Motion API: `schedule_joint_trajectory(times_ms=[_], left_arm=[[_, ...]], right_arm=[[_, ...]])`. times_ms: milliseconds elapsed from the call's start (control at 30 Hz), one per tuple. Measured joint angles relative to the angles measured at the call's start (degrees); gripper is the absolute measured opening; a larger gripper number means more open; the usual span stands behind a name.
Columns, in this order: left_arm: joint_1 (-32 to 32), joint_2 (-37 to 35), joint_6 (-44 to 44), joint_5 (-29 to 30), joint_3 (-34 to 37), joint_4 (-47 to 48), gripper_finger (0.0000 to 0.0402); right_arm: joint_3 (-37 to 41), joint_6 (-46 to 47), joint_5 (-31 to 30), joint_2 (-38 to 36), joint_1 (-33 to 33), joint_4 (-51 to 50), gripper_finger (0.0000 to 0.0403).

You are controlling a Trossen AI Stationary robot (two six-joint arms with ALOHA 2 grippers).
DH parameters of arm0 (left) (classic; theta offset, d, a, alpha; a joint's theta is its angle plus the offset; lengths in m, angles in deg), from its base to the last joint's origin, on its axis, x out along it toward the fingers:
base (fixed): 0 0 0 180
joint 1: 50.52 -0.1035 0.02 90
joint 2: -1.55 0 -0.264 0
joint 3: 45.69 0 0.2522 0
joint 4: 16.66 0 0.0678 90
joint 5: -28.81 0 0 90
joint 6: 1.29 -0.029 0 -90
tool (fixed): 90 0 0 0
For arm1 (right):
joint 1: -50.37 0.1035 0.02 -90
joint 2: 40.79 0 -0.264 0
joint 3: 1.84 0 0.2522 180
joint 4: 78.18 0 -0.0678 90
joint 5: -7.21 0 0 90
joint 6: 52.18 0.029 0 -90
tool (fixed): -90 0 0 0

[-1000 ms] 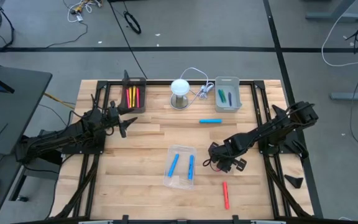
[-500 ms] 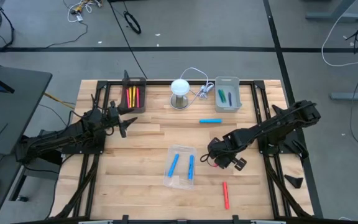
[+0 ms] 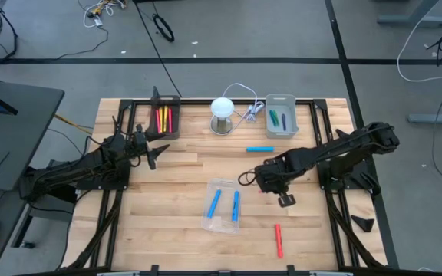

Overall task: Pick & Place Markers
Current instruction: Put the pink pen into the gray bin

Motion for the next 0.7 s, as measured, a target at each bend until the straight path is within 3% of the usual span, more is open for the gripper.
schedule_joint_trajectory(times_ms=[700], left_arm=[[0.0, 0.0, 0.0, 0.0, 0.0, 0.0, 0.0229]], right_arm=[[-2.8, 58.4, -2.2, 0.0, -5.2, 0.3, 0.0024]])
